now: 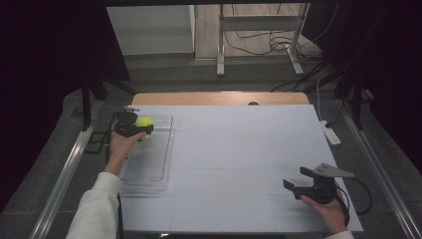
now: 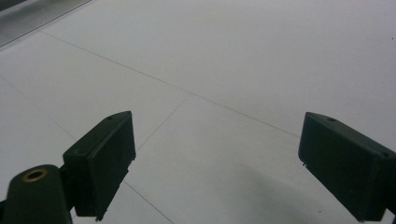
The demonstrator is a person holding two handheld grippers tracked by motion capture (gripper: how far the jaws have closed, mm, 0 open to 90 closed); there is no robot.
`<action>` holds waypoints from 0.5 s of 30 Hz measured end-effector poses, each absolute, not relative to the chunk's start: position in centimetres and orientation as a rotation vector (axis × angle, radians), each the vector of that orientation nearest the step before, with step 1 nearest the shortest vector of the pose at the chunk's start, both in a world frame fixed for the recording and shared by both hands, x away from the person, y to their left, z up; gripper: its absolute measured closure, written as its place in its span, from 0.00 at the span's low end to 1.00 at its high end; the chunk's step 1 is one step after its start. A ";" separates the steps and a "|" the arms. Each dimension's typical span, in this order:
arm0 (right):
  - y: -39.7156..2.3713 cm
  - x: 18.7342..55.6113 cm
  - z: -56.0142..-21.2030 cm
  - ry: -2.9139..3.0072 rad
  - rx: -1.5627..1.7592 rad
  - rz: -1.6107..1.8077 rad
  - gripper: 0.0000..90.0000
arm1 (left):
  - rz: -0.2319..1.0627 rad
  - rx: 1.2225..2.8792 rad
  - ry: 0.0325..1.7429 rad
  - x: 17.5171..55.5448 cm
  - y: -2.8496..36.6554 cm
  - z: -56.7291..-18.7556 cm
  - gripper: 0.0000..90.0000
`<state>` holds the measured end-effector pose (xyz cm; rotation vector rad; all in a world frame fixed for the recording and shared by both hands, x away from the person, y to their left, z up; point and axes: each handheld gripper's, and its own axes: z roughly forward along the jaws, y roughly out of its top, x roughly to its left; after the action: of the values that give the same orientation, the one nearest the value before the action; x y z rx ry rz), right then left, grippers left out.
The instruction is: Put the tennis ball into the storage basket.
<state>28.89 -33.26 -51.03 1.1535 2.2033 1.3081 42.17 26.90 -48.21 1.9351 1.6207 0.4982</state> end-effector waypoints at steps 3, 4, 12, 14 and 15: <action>-33.3 28.9 -51.0 2.204 1.154 1.308 0.12 | 0.488 1.950 1.624 42.2 26.8 -48.5 0.30; -33.3 28.9 -51.0 2.203 1.154 1.308 0.12 | 0.488 1.957 1.622 42.2 26.8 -48.6 0.30; -33.3 28.9 -51.0 2.203 1.157 1.307 0.12 | 0.467 1.970 1.634 42.4 26.5 -49.0 0.30; -33.3 28.9 -51.0 2.203 1.158 1.307 0.12 | 0.468 1.987 1.628 42.4 26.4 -49.2 0.30; -33.3 28.9 -51.0 2.203 1.157 1.307 0.12 | 0.466 1.989 1.630 42.4 26.3 -49.3 0.30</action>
<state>28.90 -33.28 -51.05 1.1573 2.2031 1.3067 42.42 26.27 -49.25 1.9890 1.6304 0.4658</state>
